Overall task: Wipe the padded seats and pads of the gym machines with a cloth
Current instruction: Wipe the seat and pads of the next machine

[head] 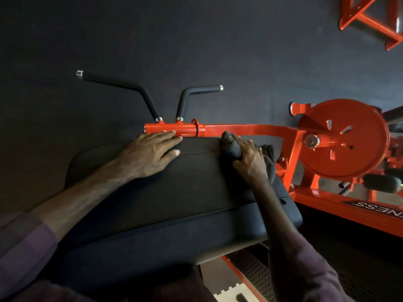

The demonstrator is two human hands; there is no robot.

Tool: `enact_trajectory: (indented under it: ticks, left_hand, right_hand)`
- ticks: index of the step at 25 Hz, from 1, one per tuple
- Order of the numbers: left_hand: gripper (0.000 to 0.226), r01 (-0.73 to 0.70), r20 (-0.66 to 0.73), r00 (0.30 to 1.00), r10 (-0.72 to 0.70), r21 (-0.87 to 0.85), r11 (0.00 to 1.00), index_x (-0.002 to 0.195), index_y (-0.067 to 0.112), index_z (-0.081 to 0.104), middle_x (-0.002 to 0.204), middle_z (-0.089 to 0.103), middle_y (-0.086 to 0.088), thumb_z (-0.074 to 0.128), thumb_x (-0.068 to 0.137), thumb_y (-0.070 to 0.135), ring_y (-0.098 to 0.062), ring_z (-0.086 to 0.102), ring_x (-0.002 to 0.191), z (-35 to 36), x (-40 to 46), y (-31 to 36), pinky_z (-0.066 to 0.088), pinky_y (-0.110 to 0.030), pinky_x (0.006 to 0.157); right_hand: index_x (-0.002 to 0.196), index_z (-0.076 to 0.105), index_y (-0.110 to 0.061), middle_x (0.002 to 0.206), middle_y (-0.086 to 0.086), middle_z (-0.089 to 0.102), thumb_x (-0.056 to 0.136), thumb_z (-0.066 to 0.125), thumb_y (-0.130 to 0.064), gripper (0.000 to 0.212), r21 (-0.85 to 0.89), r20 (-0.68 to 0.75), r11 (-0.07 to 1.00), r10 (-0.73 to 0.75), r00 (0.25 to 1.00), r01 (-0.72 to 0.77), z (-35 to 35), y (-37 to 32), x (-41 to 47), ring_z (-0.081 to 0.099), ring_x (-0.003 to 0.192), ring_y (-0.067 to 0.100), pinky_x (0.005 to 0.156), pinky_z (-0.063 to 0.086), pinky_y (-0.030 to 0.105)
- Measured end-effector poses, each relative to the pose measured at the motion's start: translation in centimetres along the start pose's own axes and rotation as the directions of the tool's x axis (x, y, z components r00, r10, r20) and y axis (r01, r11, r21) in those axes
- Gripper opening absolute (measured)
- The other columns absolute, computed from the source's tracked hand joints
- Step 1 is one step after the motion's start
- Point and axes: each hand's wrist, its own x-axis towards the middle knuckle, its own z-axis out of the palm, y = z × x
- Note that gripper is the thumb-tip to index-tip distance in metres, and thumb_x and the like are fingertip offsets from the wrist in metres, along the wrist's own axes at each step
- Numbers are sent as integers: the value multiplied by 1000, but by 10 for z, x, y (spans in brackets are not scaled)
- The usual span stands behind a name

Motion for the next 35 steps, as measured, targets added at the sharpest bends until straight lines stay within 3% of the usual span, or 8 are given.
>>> enact_trajectory:
  ticks: [4, 8, 13, 18, 22, 25, 30, 35]
  left_hand:
    - [62, 0, -15, 1000, 0, 7, 1000, 164, 38, 32, 174, 24, 8, 27, 108, 63, -15, 23, 160, 1, -1, 1, 24, -47, 124]
    - [60, 27, 18, 999, -27, -5, 1000, 165, 39, 27, 175, 18, 10, 30, 109, 59, -14, 18, 161, -4, -8, -7, 21, -48, 125]
    - [61, 34, -7, 999, -34, 19, 999, 165, 38, 27, 175, 20, 9, 29, 108, 59, -15, 22, 160, -5, -18, -12, 25, -49, 123]
    - [61, 62, 19, 998, -62, 6, 998, 165, 40, 24, 175, 18, 11, 26, 108, 62, -16, 21, 160, -11, -29, -22, 24, -50, 124]
    - [61, 95, -6, 995, -95, 28, 995, 166, 38, 25, 174, 21, 10, 28, 109, 60, -17, 25, 159, -17, -44, -29, 26, -49, 122]
    - [62, 117, 0, 993, -117, 27, 993, 166, 38, 24, 174, 20, 11, 26, 109, 61, -16, 24, 159, -21, -53, -36, 25, -48, 124]
    - [60, 165, -54, 985, -165, 3, 986, 165, 36, 28, 174, 23, 10, 29, 109, 59, -15, 25, 159, -24, -82, -55, 26, -47, 123]
    - [57, 182, -118, 975, -191, -82, 980, 163, 35, 35, 172, 28, 11, 36, 110, 56, -14, 27, 158, -20, -92, -63, 26, -46, 121]
  right_hand:
    - [159, 43, -27, 158, 8, 51, 66, 49, -29, 93, 77, 79, 975, -212, 974, 207, 22, -41, 0, 42, 149, 37, 124, 27, 60]
    - [155, 51, -19, 150, 12, 59, 68, 46, -28, 87, 63, -31, 997, -46, 998, 48, 10, -23, 12, 51, 140, 40, 119, 34, 57]
    - [156, 48, -20, 156, 10, 53, 64, 52, -23, 93, 99, 77, 964, -253, 964, 245, 26, -65, -16, 45, 147, 36, 122, 31, 58]
    - [158, 44, -16, 157, 14, 51, 67, 47, -29, 92, 26, 10, 998, -51, 999, 50, 11, -54, -8, 44, 146, 38, 122, 31, 54]
    - [158, 44, -18, 161, 10, 47, 63, 53, -24, 96, 83, 120, 949, -312, 942, 304, 28, -90, -36, 40, 150, 36, 124, 29, 55]
    - [152, 53, -17, 147, 12, 61, 67, 53, -22, 86, 152, 17, 956, -257, 966, 251, 19, -91, -13, 55, 136, 37, 116, 41, 49]
    - [159, 43, -24, 166, 4, 40, 63, 50, -23, 96, 67, 143, 941, -339, 930, 333, 31, -99, -50, 30, 157, 31, 127, 22, 56]
    - [155, 50, -22, 159, 4, 51, 65, 54, -18, 90, 152, 24, 943, -302, 953, 295, 23, -113, -26, 42, 151, 29, 122, 30, 60]
